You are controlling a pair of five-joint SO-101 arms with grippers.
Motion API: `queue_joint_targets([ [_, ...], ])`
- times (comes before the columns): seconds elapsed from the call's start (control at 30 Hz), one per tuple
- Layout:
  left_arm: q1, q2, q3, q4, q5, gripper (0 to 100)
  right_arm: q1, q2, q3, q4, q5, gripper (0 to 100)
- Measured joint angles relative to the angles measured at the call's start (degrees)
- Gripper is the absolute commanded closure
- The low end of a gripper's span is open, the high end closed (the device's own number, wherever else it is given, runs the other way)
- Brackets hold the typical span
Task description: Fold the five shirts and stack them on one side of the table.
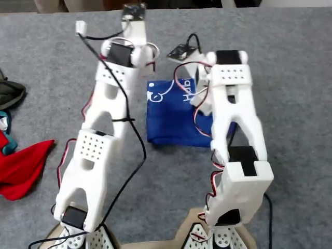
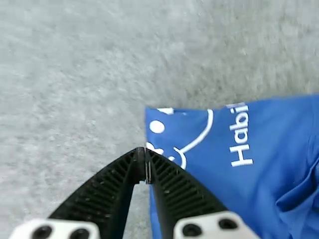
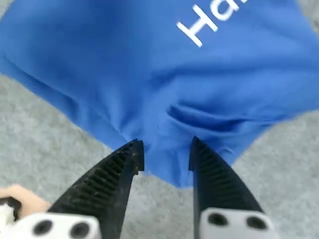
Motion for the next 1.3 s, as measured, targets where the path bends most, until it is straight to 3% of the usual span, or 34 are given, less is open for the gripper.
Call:
queue_joint_targets([
  [0.37,-1.05,-12.4,20.84,0.0,-2.46,98,-0.26,0.0,12.48,-10.73,-3.87,82.9],
  [0.83,-0.09,-13.27,22.95,0.0,-2.46,98,5.8,-0.09,14.33,-15.38,-3.87,96.7],
  [1.3,0.26,-13.36,28.84,0.0,-7.47,98,6.95,-0.09,2.99,-4.75,-9.32,96.9],
])
